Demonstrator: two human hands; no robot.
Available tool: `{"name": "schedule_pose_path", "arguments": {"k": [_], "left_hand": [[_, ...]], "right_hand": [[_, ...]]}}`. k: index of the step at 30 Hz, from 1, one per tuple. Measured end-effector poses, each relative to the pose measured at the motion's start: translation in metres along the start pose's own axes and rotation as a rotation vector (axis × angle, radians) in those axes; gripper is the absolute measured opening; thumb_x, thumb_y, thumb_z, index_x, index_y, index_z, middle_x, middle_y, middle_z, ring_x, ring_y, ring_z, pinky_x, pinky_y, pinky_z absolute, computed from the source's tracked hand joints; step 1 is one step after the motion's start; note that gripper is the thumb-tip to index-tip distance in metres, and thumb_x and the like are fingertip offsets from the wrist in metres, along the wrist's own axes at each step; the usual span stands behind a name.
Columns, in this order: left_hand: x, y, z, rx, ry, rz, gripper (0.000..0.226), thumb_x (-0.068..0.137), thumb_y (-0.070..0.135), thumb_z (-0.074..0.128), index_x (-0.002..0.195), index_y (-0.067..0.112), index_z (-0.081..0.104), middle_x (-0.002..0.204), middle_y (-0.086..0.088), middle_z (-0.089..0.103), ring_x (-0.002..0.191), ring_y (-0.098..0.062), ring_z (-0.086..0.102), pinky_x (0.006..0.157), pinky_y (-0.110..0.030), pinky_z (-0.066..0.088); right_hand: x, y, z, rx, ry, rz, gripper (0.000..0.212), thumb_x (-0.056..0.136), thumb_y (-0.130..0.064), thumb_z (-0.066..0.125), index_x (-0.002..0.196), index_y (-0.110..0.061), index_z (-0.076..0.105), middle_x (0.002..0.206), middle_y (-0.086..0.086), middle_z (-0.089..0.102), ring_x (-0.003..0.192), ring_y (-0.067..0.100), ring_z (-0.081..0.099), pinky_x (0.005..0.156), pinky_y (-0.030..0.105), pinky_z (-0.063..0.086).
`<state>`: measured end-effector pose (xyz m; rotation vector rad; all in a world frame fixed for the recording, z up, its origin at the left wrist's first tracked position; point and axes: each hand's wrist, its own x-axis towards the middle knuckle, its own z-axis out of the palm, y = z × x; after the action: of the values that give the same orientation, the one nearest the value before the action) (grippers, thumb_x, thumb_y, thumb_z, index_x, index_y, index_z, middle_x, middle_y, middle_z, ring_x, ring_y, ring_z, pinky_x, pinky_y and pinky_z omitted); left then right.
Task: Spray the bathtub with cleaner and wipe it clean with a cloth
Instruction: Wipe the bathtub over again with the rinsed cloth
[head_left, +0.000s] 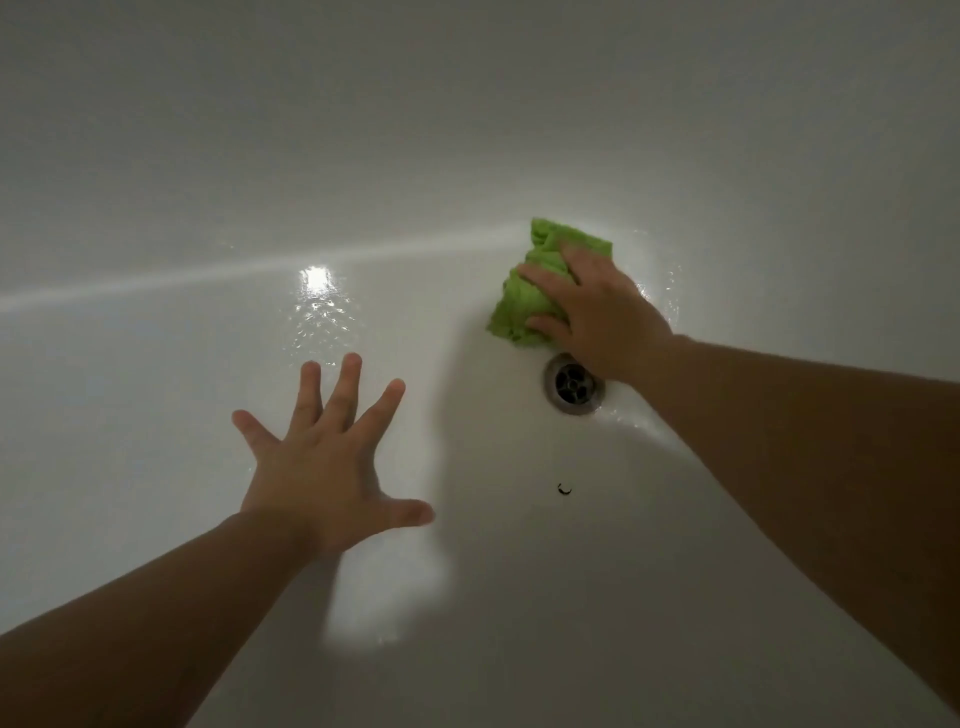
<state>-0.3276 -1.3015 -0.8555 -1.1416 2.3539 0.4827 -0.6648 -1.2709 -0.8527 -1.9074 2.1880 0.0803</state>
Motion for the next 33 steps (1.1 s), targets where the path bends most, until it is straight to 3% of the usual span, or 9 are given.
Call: {"name": "schedule_pose_path", "arguments": {"k": [4, 11, 15, 18, 20, 23, 25, 29, 33], "left_hand": [[0.0, 0.0, -0.002, 0.008, -0.01, -0.001, 0.134, 0.05, 0.111, 0.032, 0.152, 0.049, -0.027, 0.16, 0.004, -0.045, 0.147, -0.033, -0.04, 0.109, -0.085, 0.003], [-0.003, 0.003, -0.01, -0.027, -0.06, -0.012, 0.135, 0.054, 0.106, 0.044, 0.154, 0.047, -0.025, 0.16, 0.003, -0.044, 0.147, -0.033, -0.039, 0.109, -0.084, 0.005], [-0.003, 0.007, -0.012, -0.033, -0.066, -0.016, 0.134, 0.055, 0.104, 0.048, 0.155, 0.047, -0.023, 0.161, 0.003, -0.042, 0.148, -0.032, -0.039, 0.109, -0.083, 0.003], [0.0, 0.007, -0.009, -0.022, -0.047, -0.025, 0.136, 0.052, 0.106, 0.044, 0.155, 0.047, -0.023, 0.161, 0.003, -0.042, 0.148, -0.033, -0.038, 0.109, -0.083, 0.002], [0.0, 0.007, -0.007, -0.023, -0.04, -0.024, 0.137, 0.052, 0.106, 0.044, 0.155, 0.047, -0.023, 0.162, 0.003, -0.041, 0.148, -0.032, -0.038, 0.108, -0.083, 0.003], [-0.001, 0.006, -0.007, -0.017, -0.041, -0.023, 0.136, 0.052, 0.106, 0.044, 0.156, 0.046, -0.022, 0.163, 0.002, -0.039, 0.149, -0.033, -0.037, 0.108, -0.083, 0.004], [-0.002, 0.007, -0.009, -0.017, -0.046, -0.019, 0.136, 0.054, 0.105, 0.045, 0.156, 0.045, -0.021, 0.163, 0.002, -0.039, 0.149, -0.033, -0.037, 0.108, -0.083, 0.004], [-0.003, 0.009, -0.013, -0.045, -0.07, -0.017, 0.135, 0.057, 0.101, 0.053, 0.157, 0.045, -0.019, 0.163, 0.003, -0.039, 0.149, -0.033, -0.036, 0.108, -0.084, 0.006], [-0.002, 0.006, -0.013, -0.046, -0.075, -0.007, 0.135, 0.057, 0.1, 0.055, 0.157, 0.046, -0.017, 0.164, 0.004, -0.038, 0.15, -0.032, -0.035, 0.107, -0.085, 0.006]], "right_hand": [[-0.015, 0.035, -0.016, -0.109, 0.041, 0.122, 0.061, 0.099, -0.051, 0.055, 0.154, -0.03, 0.043, 0.16, 0.022, 0.034, 0.143, 0.044, 0.035, 0.114, 0.059, 0.034], [-0.131, -0.02, 0.012, -0.145, -0.102, 0.291, 0.064, 0.101, -0.057, 0.027, 0.151, -0.022, 0.046, 0.139, 0.024, 0.048, 0.122, 0.045, 0.05, 0.099, 0.056, 0.045], [-0.098, 0.005, 0.001, -0.184, -0.188, 0.048, 0.068, 0.098, -0.061, 0.025, 0.15, -0.023, 0.047, 0.142, 0.023, 0.047, 0.128, 0.045, 0.048, 0.102, 0.055, 0.045], [-0.066, 0.049, -0.014, -0.366, -0.167, -0.123, 0.059, 0.097, -0.06, 0.039, 0.146, -0.029, 0.05, 0.142, 0.017, 0.05, 0.13, 0.04, 0.048, 0.105, 0.055, 0.046], [-0.063, 0.061, -0.028, -0.391, -0.162, -0.014, 0.052, 0.097, -0.058, 0.043, 0.144, -0.034, 0.049, 0.143, 0.012, 0.046, 0.131, 0.035, 0.044, 0.107, 0.051, 0.042], [-0.095, 0.049, -0.033, -0.437, -0.096, 0.106, 0.047, 0.1, -0.052, 0.05, 0.142, -0.031, 0.049, 0.138, 0.014, 0.047, 0.121, 0.035, 0.046, 0.096, 0.046, 0.044], [-0.135, 0.023, -0.021, -0.392, -0.168, 0.167, 0.053, 0.102, -0.051, 0.045, 0.149, -0.027, 0.04, 0.139, 0.017, 0.044, 0.122, 0.037, 0.044, 0.095, 0.046, 0.044], [-0.174, -0.022, -0.009, -0.044, -0.386, 0.156, 0.063, 0.104, -0.058, 0.037, 0.159, -0.029, 0.026, 0.153, 0.015, 0.031, 0.141, 0.038, 0.03, 0.117, 0.051, 0.032], [-0.152, 0.016, -0.015, -0.074, -0.441, -0.008, 0.062, 0.098, -0.058, 0.048, 0.155, -0.034, 0.038, 0.15, 0.012, 0.039, 0.136, 0.037, 0.037, 0.114, 0.049, 0.037]]}}
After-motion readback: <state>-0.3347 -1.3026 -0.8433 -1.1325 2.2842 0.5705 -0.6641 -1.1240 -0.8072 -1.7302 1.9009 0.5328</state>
